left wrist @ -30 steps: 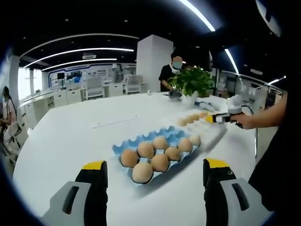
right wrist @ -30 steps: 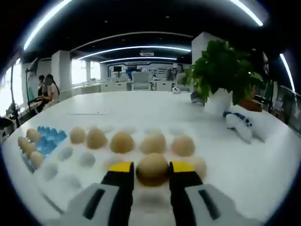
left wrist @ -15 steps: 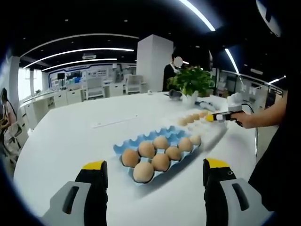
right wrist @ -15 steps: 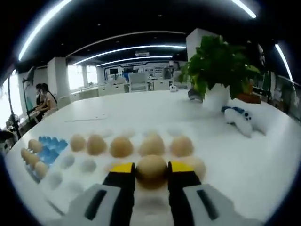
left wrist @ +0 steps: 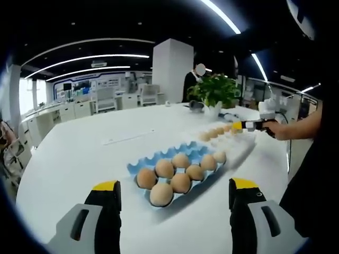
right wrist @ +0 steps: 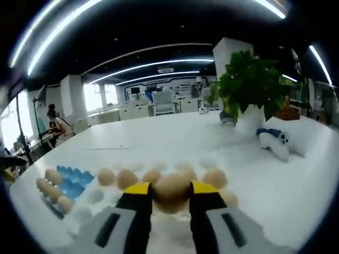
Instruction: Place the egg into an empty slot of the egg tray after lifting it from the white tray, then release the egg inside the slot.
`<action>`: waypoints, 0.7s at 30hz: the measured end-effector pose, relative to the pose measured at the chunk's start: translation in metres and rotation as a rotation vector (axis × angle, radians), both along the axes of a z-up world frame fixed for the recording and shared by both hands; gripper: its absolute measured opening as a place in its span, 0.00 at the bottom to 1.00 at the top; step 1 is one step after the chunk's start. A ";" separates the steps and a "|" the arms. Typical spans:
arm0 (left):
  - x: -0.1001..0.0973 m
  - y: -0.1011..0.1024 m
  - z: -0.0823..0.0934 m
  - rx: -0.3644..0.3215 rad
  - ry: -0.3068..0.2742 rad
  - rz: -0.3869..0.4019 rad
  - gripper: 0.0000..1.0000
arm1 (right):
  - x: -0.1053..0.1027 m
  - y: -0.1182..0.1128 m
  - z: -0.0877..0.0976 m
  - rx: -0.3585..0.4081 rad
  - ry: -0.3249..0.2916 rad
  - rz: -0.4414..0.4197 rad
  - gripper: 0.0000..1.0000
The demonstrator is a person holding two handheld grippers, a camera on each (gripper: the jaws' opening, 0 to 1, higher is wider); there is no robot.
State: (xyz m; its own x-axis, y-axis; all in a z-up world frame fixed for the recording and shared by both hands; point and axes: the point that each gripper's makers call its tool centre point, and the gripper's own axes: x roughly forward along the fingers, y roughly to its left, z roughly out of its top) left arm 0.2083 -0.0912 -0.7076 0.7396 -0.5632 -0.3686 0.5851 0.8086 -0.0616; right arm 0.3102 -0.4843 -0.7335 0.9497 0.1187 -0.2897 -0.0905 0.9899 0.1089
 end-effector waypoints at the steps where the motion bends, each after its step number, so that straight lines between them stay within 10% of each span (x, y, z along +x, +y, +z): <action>1: 0.000 0.000 0.000 0.001 0.000 -0.001 0.85 | 0.000 0.005 0.003 0.007 -0.008 0.015 0.26; 21: 0.000 -0.002 -0.002 0.002 0.002 -0.012 0.85 | 0.004 0.150 0.018 0.074 -0.028 0.382 0.27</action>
